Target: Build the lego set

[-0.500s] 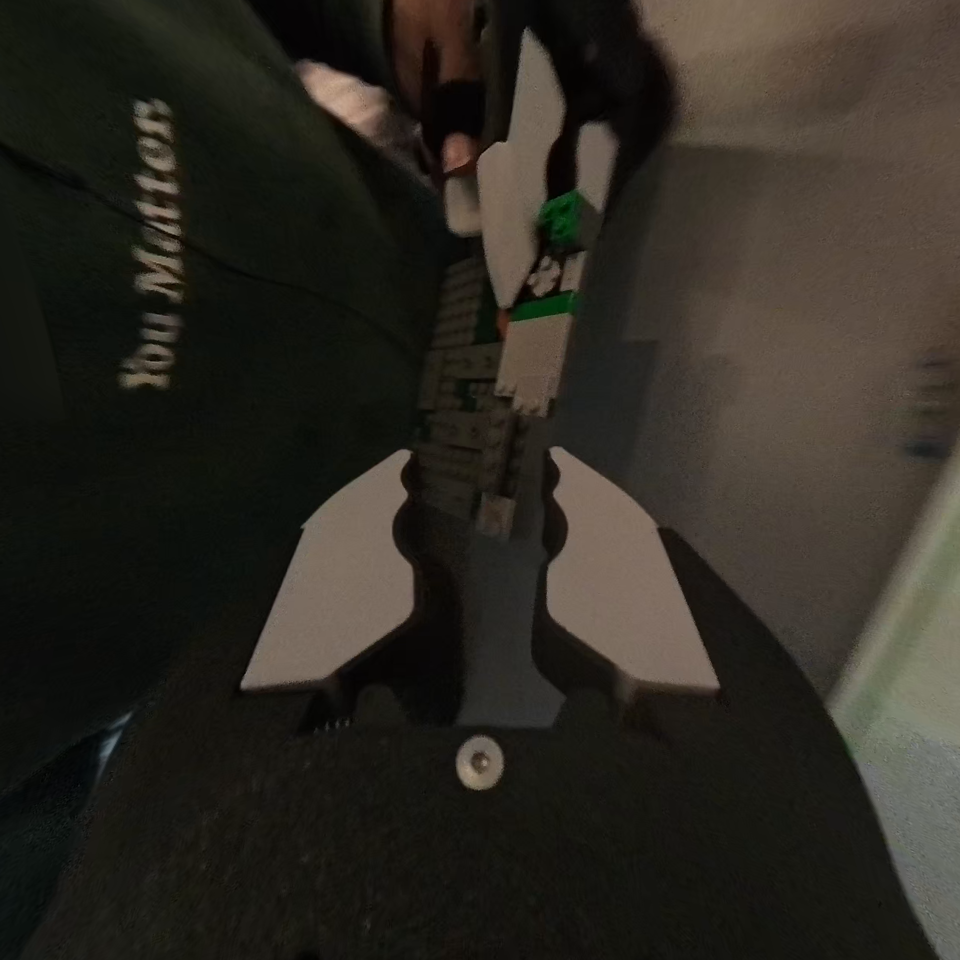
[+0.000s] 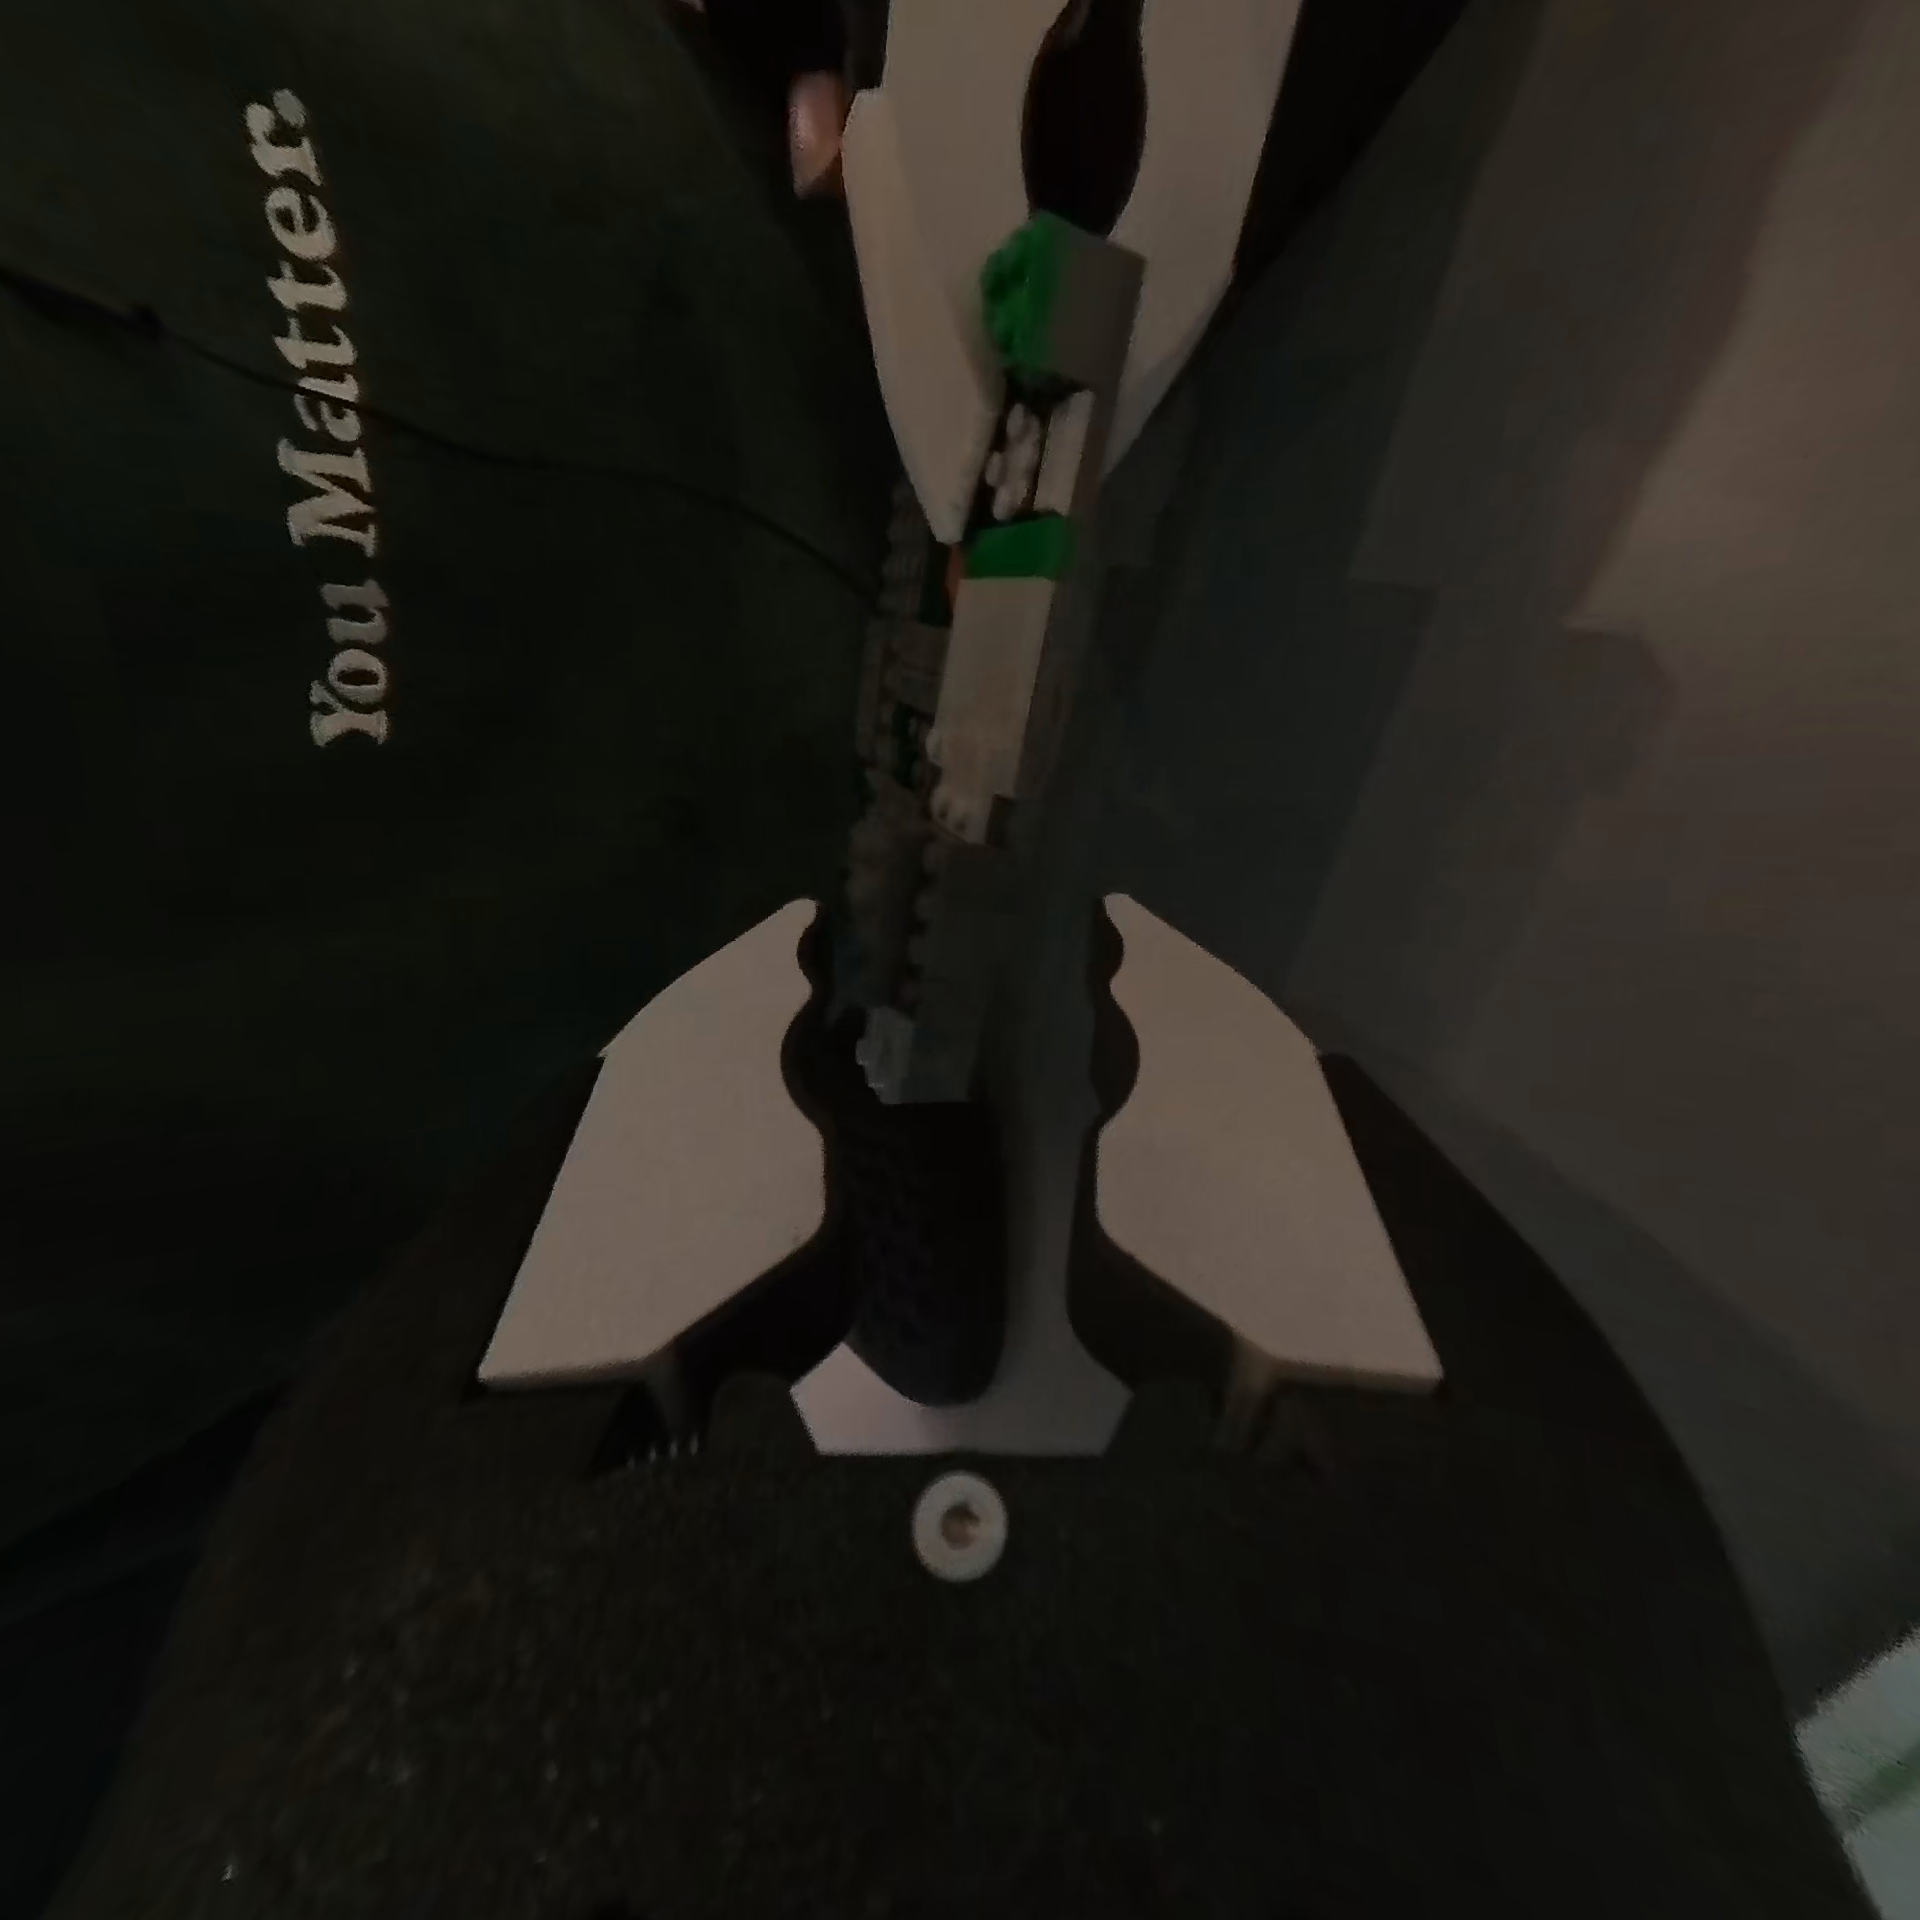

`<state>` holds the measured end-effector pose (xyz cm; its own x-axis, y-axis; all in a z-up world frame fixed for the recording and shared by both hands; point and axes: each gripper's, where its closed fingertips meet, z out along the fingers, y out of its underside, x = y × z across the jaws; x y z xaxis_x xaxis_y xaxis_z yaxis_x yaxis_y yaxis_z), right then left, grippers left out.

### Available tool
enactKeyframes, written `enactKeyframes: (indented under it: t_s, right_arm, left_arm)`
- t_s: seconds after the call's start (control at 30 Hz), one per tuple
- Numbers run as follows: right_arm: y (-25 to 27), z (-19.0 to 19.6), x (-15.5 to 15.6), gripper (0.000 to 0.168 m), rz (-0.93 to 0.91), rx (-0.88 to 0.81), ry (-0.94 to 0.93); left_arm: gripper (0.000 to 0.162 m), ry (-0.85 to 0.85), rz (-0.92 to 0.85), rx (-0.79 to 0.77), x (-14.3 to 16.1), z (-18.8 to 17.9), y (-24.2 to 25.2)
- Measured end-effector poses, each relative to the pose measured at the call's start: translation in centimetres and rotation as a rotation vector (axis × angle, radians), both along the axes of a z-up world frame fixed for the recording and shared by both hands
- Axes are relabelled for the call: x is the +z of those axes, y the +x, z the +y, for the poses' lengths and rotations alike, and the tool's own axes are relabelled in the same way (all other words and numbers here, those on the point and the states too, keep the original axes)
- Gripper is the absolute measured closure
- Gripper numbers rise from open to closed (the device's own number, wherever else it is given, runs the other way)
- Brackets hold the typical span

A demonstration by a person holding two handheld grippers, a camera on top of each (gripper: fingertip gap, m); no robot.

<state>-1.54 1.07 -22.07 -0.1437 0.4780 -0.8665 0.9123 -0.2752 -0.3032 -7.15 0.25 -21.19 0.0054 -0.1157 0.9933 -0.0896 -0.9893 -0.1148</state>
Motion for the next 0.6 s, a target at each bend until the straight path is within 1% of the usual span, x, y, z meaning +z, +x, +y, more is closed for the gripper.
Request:
enactKeyframes:
  t_s: [0.23, 0.33, 0.37, 0.6]
  right_arm:
    - [-0.3, -0.4, 0.0, 0.126, 0.011, -0.001, -0.041]
    - [-0.3, -0.6, 0.2, 0.134, 0.028, 0.006, -0.047]
    - [-0.3, -0.7, 0.2, 0.135, 0.036, 0.003, -0.048]
    - [-0.1, -1.7, 0.6, 0.137, 0.053, 0.022, -0.103]
  left_arm:
    - [0.155, -0.007, -0.018, 0.01, 0.1, 0.2, -0.2]
    - [0.155, -0.006, -0.033, 0.004, 0.5, 0.2, -0.3]
    - [0.154, -0.005, -0.039, 0.001, 0.6, 0.2, -0.3]
    - [0.154, 0.048, -0.038, -0.068, 1.0, -0.7, -0.4]
